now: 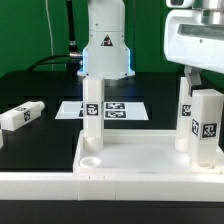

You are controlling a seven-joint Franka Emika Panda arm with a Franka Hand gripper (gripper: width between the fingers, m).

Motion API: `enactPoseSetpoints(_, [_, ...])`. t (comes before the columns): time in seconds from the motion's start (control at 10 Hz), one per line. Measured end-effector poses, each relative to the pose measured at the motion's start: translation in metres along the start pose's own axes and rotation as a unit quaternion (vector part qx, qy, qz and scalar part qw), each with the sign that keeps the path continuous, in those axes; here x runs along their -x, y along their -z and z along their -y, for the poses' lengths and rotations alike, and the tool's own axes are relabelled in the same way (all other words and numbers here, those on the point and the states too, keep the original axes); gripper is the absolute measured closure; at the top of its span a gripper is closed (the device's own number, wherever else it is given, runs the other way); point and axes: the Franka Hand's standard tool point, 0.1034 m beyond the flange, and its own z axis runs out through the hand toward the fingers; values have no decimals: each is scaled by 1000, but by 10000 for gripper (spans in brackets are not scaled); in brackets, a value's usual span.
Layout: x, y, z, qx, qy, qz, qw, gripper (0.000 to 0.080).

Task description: Assemble desk

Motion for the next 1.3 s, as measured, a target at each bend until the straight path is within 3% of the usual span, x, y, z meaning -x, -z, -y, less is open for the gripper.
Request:
enactPoseSetpoints(0.5, [-1,0,1,-3,164,-3,986,150])
enactPoseSetpoints(0.8, [-8,0,0,-2,340,-14,940,150])
enactPoseSetpoints(1.3, [-12,0,-1,4,495,-19,869,150])
